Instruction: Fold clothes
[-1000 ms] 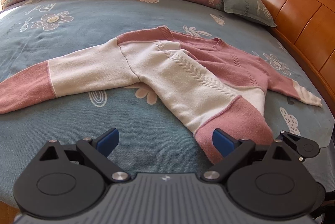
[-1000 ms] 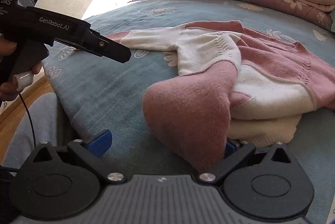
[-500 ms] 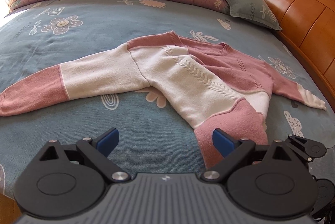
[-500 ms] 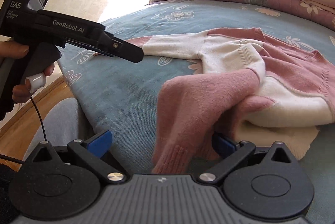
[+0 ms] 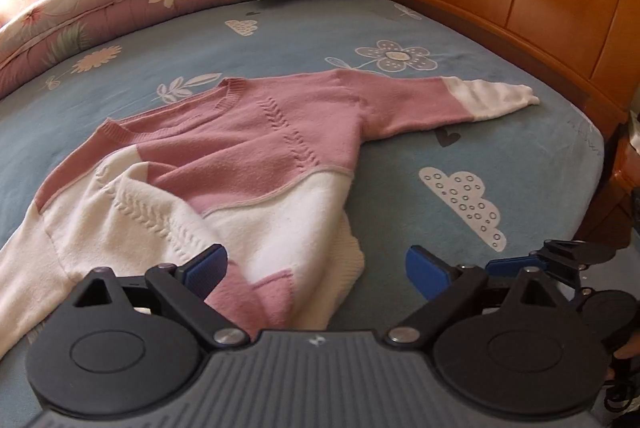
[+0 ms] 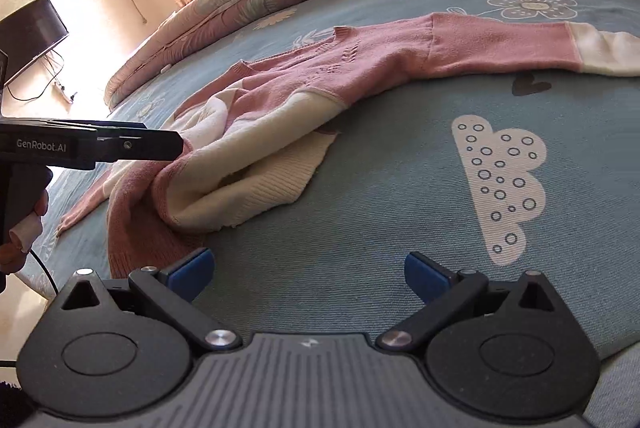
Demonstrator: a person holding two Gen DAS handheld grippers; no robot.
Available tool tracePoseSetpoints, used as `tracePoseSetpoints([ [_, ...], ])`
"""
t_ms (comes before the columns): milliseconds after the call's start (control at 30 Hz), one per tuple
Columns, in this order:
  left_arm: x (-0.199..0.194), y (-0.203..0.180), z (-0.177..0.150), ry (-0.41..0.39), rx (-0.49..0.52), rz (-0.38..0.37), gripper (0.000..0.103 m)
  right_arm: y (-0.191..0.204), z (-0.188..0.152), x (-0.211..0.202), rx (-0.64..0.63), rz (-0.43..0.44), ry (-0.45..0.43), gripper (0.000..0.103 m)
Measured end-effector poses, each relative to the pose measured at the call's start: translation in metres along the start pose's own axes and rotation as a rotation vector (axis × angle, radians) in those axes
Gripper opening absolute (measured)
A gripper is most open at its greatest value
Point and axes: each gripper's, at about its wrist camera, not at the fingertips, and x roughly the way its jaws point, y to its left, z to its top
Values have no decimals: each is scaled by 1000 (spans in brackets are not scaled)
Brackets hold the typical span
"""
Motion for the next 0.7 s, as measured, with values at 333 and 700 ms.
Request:
tracePoseSetpoints([
  [333,56,-16,-14,191,-73,-128,96,-23,-3,2,26,-32,9,103],
  [700,44,52,-2,123,-116,-3,96,-21,10,8,103,166,13,103],
])
